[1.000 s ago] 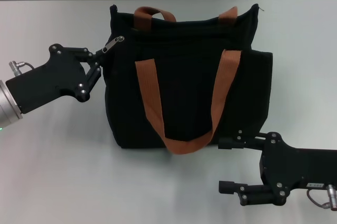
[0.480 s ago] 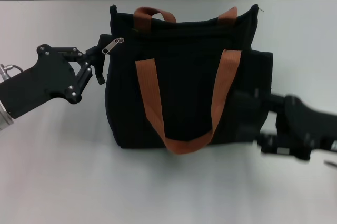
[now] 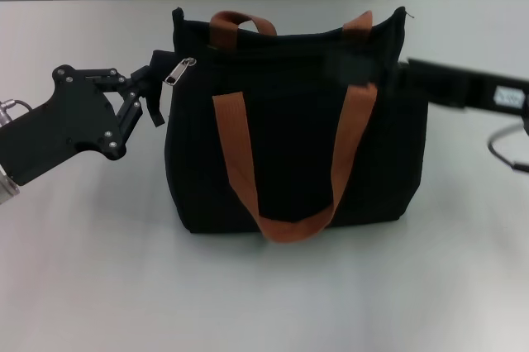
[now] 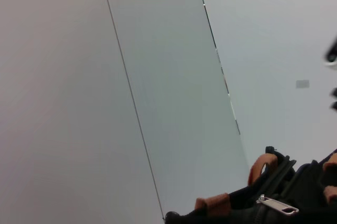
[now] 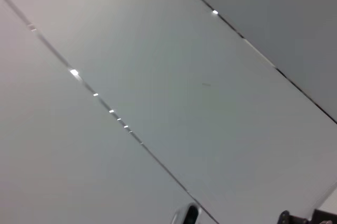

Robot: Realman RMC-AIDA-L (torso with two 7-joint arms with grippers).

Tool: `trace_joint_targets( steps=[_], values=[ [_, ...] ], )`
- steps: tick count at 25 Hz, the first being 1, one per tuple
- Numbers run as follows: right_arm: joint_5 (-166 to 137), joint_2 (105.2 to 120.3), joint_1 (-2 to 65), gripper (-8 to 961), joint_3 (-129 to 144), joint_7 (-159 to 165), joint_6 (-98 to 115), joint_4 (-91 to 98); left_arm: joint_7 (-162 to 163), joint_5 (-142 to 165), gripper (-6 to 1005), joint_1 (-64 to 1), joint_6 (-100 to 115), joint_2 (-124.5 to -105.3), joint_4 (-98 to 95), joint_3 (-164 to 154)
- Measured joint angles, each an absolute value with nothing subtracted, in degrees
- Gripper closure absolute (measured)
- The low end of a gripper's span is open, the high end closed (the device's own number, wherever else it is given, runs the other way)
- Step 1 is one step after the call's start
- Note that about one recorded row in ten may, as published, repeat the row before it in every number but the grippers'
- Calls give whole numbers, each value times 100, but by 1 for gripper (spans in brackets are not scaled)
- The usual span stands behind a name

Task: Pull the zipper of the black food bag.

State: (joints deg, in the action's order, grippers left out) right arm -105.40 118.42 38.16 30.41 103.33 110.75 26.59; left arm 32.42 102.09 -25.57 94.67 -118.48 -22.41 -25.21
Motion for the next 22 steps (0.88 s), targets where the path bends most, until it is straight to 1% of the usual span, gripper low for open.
trace_joint_targets(
  steps=[4, 8, 14, 22],
  values=[
    [-10570, 11836, 4243, 191, 3082, 11449, 10703, 2927, 3242, 10203, 983, -2561, 9521, -11848, -2241, -2507],
    [-10602, 11835, 4448, 191, 3302, 12014, 10442, 3140, 3242, 10198, 983, -2566, 9531, -11848, -2250, -2499],
    [-10615, 11829, 4930, 192, 4287, 12834, 9824, 3373, 3243, 10195, 983, -2581, 9543, -11847, -2252, -2499],
    [-10622, 11813, 5295, 193, 4998, 13398, 9258, 3378, 3243, 10195, 983, -2593, 9565, -11847, -2268, -2492]
  ],
)
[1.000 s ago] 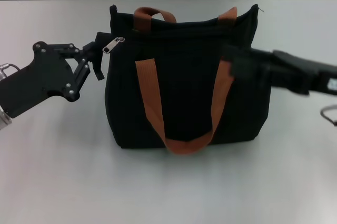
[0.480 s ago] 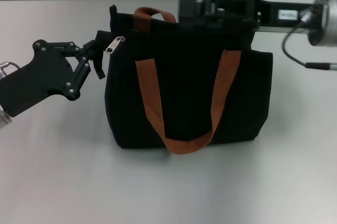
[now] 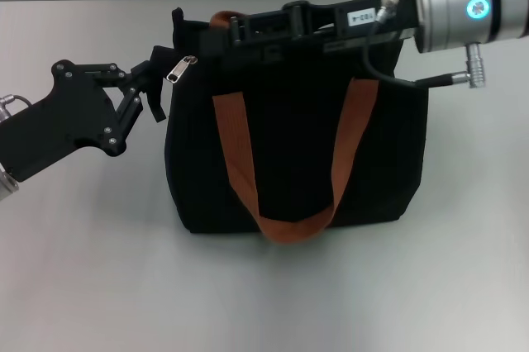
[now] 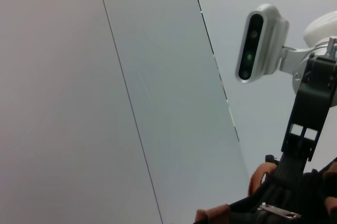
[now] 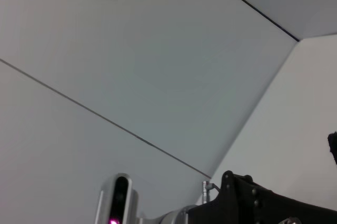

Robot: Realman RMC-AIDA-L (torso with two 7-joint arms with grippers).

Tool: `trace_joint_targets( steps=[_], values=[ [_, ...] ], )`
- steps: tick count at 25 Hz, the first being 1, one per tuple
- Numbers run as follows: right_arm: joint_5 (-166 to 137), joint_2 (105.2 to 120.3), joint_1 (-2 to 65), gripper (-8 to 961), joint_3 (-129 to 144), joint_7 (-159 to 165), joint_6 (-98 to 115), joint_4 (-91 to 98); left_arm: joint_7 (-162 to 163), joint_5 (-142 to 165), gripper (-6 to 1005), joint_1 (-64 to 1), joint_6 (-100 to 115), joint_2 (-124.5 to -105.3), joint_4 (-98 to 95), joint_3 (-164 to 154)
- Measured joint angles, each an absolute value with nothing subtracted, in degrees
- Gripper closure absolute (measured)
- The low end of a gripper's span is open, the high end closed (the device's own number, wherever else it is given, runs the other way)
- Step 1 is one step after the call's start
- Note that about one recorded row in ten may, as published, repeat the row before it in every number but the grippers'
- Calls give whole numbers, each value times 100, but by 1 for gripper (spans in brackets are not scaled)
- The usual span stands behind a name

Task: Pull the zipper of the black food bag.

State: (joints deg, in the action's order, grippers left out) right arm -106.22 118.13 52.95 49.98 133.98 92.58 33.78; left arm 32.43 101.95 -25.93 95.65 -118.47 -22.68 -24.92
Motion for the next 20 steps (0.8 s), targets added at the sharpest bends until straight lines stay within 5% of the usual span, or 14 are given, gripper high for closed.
trace_joint_targets(
  steps=[20],
  values=[
    [-10632, 11876, 5617, 195, 5705, 13994, 8645, 3337, 3245, 10195, 982, -2619, 9723, -11847, -2274, -2531]
  ],
)
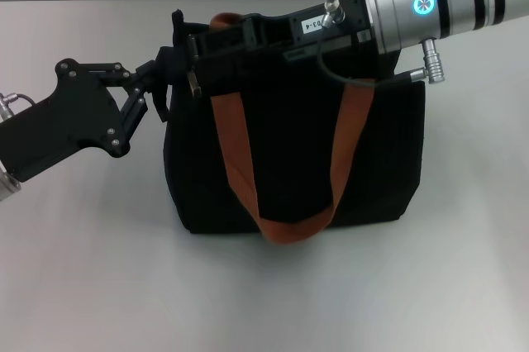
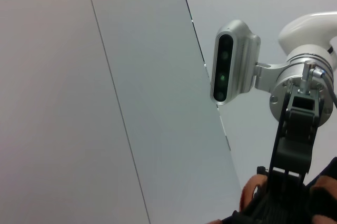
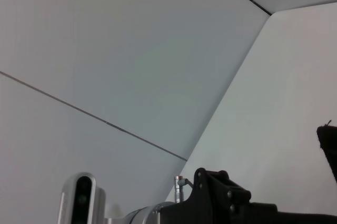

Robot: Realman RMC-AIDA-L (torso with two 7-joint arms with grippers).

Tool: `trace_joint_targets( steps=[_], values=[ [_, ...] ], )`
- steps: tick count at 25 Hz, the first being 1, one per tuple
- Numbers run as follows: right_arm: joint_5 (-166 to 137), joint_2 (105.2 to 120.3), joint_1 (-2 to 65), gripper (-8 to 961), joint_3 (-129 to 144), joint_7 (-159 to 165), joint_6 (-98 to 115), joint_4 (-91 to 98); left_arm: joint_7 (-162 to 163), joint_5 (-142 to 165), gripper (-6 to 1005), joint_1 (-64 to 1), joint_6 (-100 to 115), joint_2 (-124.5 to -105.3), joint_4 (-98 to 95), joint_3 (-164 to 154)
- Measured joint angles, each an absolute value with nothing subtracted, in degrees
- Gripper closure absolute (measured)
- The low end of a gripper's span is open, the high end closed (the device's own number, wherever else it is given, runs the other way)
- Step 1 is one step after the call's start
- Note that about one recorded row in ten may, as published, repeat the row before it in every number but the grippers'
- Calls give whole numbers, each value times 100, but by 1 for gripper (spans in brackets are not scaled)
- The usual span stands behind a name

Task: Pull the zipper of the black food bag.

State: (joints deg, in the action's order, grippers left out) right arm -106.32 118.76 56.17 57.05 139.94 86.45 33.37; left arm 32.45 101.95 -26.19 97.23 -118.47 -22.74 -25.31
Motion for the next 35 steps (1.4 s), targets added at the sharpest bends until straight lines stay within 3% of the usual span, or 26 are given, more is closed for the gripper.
trace_joint_targets(
  steps=[22, 35],
  values=[
    [-10659, 11839, 5379, 198, 5881, 13814, 8702, 3975, 3909, 10196, 982, -2741, 9814, -11807, -2509, -2487],
    [-10849, 11880, 5427, 425, 6013, 13799, 8607, 3989, 3980, 10196, 982, -2806, 9794, -11831, -2514, -2530]
  ],
)
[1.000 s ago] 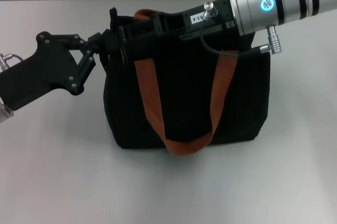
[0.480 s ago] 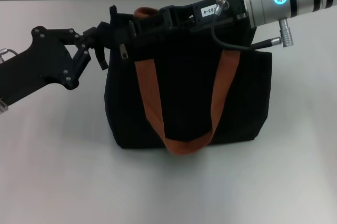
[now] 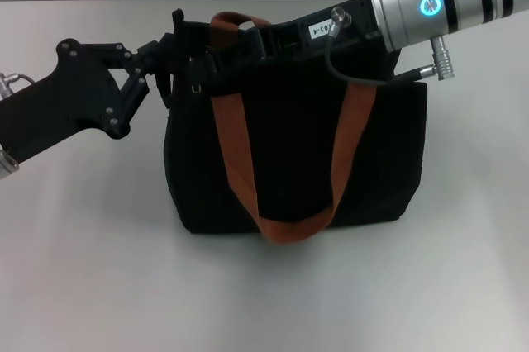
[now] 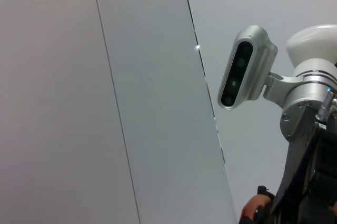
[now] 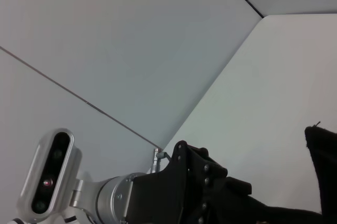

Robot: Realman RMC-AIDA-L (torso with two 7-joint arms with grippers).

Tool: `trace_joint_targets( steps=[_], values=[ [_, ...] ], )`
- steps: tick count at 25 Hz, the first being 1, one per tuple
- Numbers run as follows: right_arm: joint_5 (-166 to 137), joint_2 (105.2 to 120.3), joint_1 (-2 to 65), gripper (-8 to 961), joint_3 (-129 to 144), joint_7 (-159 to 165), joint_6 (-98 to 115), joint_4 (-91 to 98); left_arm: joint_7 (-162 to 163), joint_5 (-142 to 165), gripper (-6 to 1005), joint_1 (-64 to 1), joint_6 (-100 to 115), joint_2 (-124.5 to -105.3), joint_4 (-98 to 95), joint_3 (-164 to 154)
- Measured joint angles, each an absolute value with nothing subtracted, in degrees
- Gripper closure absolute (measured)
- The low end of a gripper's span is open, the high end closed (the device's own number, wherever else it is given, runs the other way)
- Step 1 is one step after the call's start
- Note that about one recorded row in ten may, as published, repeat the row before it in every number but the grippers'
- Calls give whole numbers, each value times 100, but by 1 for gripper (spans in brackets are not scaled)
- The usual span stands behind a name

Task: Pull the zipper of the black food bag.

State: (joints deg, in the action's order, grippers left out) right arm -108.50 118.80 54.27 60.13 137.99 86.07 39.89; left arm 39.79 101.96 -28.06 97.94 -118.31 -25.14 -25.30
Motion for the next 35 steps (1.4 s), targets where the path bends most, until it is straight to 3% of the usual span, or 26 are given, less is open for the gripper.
trace_joint_targets(
  steps=[4, 10, 15, 35],
  values=[
    [-10853, 11883, 5436, 531, 6082, 13792, 8489, 3994, 4027, 10195, 982, -2845, 9804, -11830, -2513, -2534],
    [-10855, 11891, 5475, 552, 6172, 13790, 8391, 4013, 4067, 10195, 983, -2888, 9830, -11830, -2513, -2551],
    [-10855, 11892, 5508, 631, 6173, 13790, 8377, 4016, 4134, 10197, 983, -2922, 9834, -11830, -2514, -2551],
    [-10865, 11900, 5546, 686, 6258, 13741, 8331, 4069, 4197, 10200, 983, -2940, 9726, -11829, -2513, -2509]
  ],
)
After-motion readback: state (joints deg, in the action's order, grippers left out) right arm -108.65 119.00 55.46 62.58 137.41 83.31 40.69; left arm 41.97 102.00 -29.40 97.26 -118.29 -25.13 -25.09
